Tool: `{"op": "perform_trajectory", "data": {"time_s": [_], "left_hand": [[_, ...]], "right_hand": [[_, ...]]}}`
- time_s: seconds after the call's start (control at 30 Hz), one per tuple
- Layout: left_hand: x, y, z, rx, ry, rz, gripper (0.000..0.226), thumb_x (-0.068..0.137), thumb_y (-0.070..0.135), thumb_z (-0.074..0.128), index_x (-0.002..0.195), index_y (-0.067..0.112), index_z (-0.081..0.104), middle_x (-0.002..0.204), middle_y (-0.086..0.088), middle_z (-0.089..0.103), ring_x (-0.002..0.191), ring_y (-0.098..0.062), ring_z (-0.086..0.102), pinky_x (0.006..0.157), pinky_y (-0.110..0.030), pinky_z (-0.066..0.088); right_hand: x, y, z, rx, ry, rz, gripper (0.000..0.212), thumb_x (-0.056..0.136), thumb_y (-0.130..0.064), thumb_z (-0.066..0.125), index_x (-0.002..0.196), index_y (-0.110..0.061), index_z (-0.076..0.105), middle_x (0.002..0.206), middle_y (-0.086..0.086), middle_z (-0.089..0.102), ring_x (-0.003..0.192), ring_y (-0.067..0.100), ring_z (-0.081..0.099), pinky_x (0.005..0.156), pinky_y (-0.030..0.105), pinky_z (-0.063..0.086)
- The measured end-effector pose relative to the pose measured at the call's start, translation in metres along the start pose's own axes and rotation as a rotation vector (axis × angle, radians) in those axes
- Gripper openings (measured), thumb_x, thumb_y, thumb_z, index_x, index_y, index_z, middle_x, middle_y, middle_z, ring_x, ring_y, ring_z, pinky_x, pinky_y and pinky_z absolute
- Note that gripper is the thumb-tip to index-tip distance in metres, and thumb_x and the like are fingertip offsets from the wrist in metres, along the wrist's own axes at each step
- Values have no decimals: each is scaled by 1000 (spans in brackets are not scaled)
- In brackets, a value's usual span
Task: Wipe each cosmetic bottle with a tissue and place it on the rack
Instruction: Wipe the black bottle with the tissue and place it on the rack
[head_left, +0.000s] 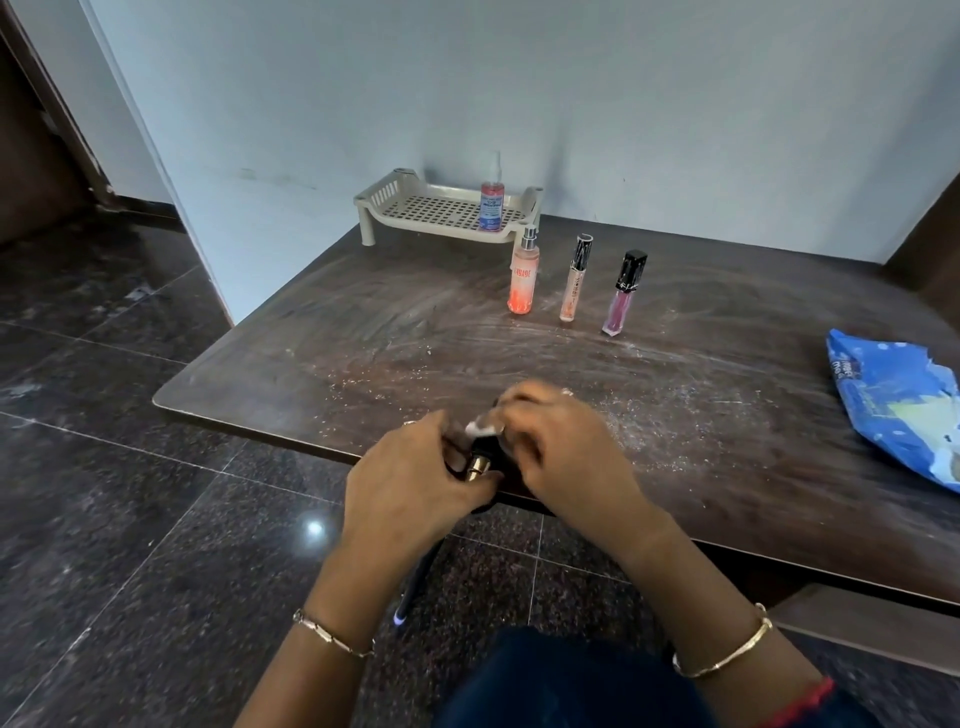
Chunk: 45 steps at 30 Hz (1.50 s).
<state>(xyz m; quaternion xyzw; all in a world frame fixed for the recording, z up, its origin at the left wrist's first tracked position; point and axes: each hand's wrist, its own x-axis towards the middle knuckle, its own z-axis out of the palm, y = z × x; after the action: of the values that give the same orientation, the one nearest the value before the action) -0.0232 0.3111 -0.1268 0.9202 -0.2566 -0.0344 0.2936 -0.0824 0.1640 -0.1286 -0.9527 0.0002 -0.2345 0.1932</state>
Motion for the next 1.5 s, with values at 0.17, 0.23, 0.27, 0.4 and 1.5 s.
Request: {"op": "perform_trajectory", "data": {"time_s": [0.17, 0.23, 0.27, 0.4, 1.5], "left_hand": [[-1, -4, 0, -55, 34, -30, 24, 67, 50, 74, 79, 33, 62, 69, 19, 63, 68, 3, 58, 57, -23, 44], [-1, -5, 1, -68, 55, -27, 23, 68, 49, 75, 78, 33, 63, 67, 19, 62, 66, 4, 57, 54, -21, 39], [-1, -6, 1, -68, 62, -27, 22, 68, 49, 75, 78, 33, 64, 67, 19, 62, 66, 4, 57, 53, -22, 39], [-3, -7, 3, -78, 76, -37, 21, 69, 50, 74, 77, 33, 64, 65, 20, 63, 65, 1, 59, 54, -23, 42], [72, 39, 18, -1157, -260, 87, 32, 84, -3, 64, 114, 8, 63, 107, -7, 72, 93, -15, 67, 78, -28, 56]], "right_hand": [[-1, 16, -1, -97, 12, -6, 20, 85, -5, 57, 97, -11, 71, 96, 2, 64, 80, 24, 62, 66, 34, 53], [2, 19, -2, -121, 72, 56, 16, 85, -3, 57, 93, -7, 71, 94, 4, 63, 76, 25, 62, 63, 36, 53], [2, 15, -1, -128, 67, 44, 19, 86, -7, 53, 94, -8, 71, 94, 3, 63, 75, 23, 61, 62, 35, 53], [-11, -6, 0, -60, -90, -90, 33, 87, -22, 41, 101, -14, 70, 95, -1, 63, 76, 18, 60, 61, 29, 51], [-20, 44, -13, 478, 344, 392, 26, 79, 2, 69, 82, -24, 70, 89, -8, 70, 87, 7, 65, 80, 27, 54]]}}
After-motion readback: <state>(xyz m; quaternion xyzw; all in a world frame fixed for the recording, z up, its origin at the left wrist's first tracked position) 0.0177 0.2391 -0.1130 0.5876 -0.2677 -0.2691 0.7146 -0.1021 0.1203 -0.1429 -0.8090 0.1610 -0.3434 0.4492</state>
